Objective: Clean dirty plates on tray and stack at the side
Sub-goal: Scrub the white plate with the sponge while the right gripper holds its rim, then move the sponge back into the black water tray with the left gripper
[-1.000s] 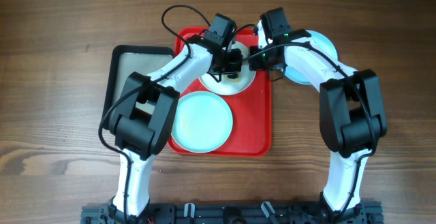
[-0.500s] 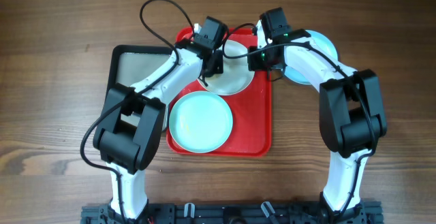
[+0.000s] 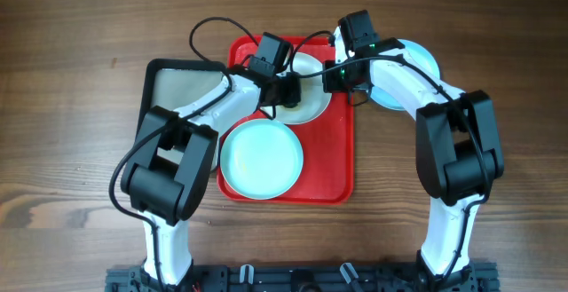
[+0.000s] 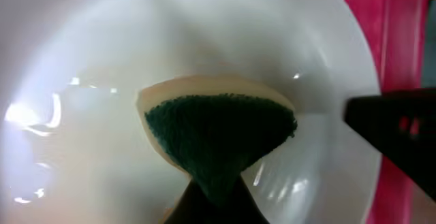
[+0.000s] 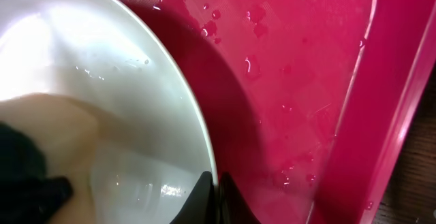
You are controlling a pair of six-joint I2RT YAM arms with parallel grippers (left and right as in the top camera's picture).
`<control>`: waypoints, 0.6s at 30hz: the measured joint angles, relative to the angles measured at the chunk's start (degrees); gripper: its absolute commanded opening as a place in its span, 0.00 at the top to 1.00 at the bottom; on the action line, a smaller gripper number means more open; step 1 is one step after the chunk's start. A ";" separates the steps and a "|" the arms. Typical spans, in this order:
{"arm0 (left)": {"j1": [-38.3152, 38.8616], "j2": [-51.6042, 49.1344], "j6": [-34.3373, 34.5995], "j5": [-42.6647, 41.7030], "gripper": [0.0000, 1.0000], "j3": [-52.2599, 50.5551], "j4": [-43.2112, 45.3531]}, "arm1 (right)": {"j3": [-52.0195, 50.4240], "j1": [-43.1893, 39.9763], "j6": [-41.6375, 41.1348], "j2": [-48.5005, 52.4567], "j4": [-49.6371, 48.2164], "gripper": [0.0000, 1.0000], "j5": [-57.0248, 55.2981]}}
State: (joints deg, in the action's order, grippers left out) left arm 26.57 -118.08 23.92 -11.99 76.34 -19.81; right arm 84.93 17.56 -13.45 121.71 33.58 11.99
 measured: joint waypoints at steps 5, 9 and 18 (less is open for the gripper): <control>-0.02 -0.09 0.39 -2.47 0.96 -0.11 0.81 | 0.00 0.00 0.00 0.00 0.00 0.96 0.00; -1.84 5.66 0.37 1.79 0.96 -0.33 -1.29 | 0.00 0.02 0.02 0.00 -0.02 0.95 0.02; -15.26 23.21 -1.38 9.07 0.96 -0.26 -24.09 | 0.00 0.02 0.02 0.00 0.00 0.95 0.02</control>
State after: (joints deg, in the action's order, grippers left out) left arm 11.31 -94.87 22.55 -2.92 76.07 -43.90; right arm 84.93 17.58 -13.43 121.71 33.58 12.01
